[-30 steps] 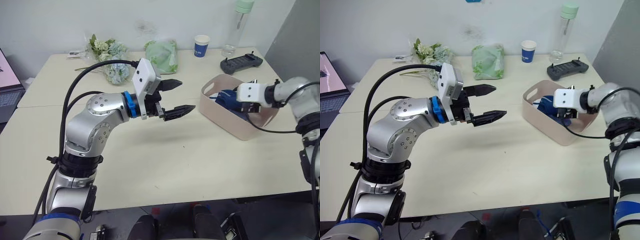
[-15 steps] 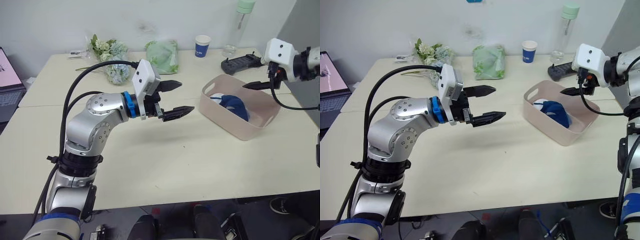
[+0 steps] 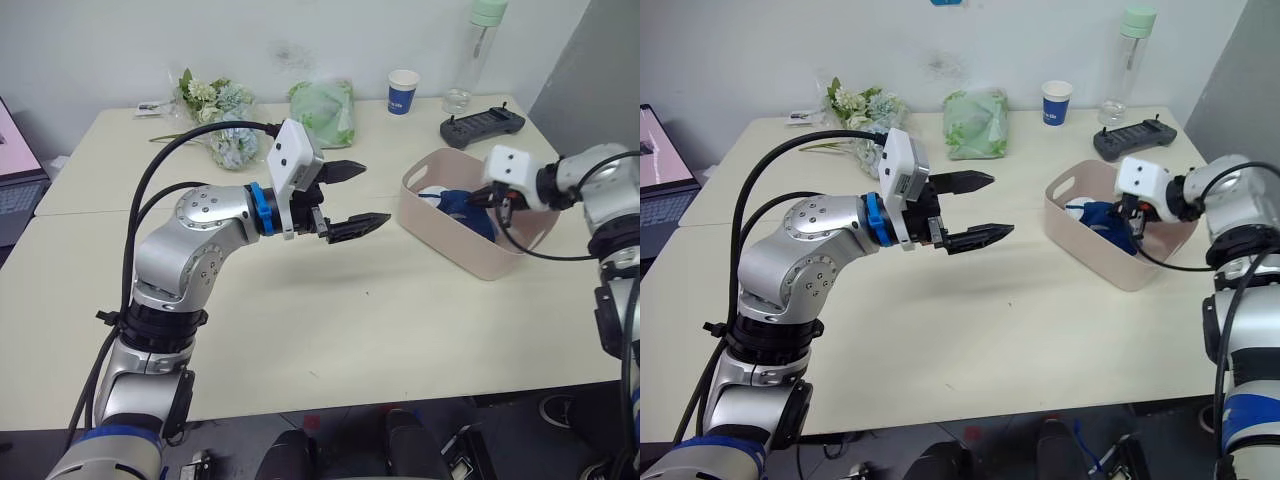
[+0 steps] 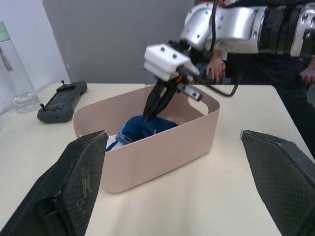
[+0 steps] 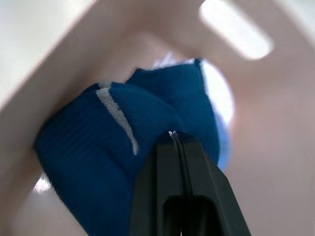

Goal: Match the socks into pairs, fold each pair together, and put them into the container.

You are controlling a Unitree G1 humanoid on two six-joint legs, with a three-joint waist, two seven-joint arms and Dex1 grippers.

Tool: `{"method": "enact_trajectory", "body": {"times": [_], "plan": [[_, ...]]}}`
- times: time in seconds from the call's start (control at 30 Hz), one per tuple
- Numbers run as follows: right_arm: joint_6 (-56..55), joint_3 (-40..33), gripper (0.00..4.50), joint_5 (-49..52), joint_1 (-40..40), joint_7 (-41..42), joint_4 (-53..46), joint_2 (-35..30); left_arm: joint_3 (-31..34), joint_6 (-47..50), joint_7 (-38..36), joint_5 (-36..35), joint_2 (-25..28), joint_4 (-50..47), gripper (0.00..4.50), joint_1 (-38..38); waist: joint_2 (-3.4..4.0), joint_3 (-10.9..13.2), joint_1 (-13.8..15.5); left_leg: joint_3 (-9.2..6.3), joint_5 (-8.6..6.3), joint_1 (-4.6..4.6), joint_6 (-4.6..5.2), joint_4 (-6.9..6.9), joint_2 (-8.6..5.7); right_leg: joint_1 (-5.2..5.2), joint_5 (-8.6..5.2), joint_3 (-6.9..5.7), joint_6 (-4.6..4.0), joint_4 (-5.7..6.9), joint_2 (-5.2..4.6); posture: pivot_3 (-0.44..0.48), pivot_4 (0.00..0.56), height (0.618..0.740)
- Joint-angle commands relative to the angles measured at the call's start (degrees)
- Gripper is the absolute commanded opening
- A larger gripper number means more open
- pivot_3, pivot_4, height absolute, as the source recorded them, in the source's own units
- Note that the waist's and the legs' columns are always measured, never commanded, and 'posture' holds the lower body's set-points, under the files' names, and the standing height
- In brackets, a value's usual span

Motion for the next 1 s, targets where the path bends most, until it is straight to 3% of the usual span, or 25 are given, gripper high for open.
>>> {"method": "enact_trajectory", "body": {"times": [0.03,0.23,0.53,0.63,0.73,0.83,1.0], "plan": [[-1.6,0.7,0.03,-2.2,-0.3,-5.8,1.7,0.7,0.4,0.0,-0.1,0.1,0.1,-1.1,4.50,-1.4,0.00,0.0,0.0,0.00,0.00,0.00,0.00,0.00,-0.01,0.00,0.00,0.01,0.00,0.00,0.00,0.000,0.150,0.740],[-2.6,0.2,0.03,-2.2,-0.7,-7.6,3.3,0.7,0.5,0.4,-0.1,0.0,0.6,-1.7,4.50,-0.9,0.00,0.0,-0.1,-0.02,0.00,0.01,0.00,0.01,-0.01,0.01,0.00,0.01,0.00,0.00,0.00,0.000,0.150,0.740],[-0.5,-5.5,0.03,4.0,-5.5,1.2,-1.6,-4.2,3.3,1.8,-1.1,-0.8,5.4,-3.3,4.50,3.2,0.01,0.0,-0.2,-0.05,0.00,0.02,0.00,0.00,-0.01,-0.01,0.00,0.02,0.00,0.01,0.01,0.000,0.150,0.740],[1.4,-9.1,0.56,7.1,-8.1,-0.2,-4.5,-5.7,5.6,-1.4,-1.3,2.3,9.8,-2.0,4.50,8.2,0.05,0.0,-0.7,-0.03,0.00,0.06,-0.01,-0.03,-0.01,-0.01,0.00,0.05,0.00,0.02,0.03,0.000,0.150,0.740],[6.4,-14.0,1.54,13.1,-7.0,-0.3,-9.6,-4.2,8.9,-3.5,1.8,3.7,10.4,-0.3,4.50,12.0,0.05,0.0,-0.7,-0.07,0.00,0.06,-0.01,-0.07,0.02,-0.02,0.00,0.03,0.00,0.02,0.06,0.000,0.150,0.740],[19.9,-19.4,2.46,23.0,1.3,-2.0,-27.7,1.5,13.0,-6.3,8.6,6.6,8.4,2.1,4.50,17.3,0.04,-0.1,-0.7,-0.10,0.00,0.06,0.00,-0.02,0.12,0.01,0.00,0.04,0.00,0.02,0.02,0.000,0.150,0.740],[38.1,-22.0,4.12,30.7,17.2,-13.7,-57.8,10.9,16.0,-9.5,15.3,8.8,4.5,1.3,4.50,24.0,0.07,-0.2,0.1,-0.25,0.00,-0.06,0.00,0.06,0.23,-0.06,0.00,-0.04,0.00,0.12,-0.04,0.000,0.150,0.740]]}}
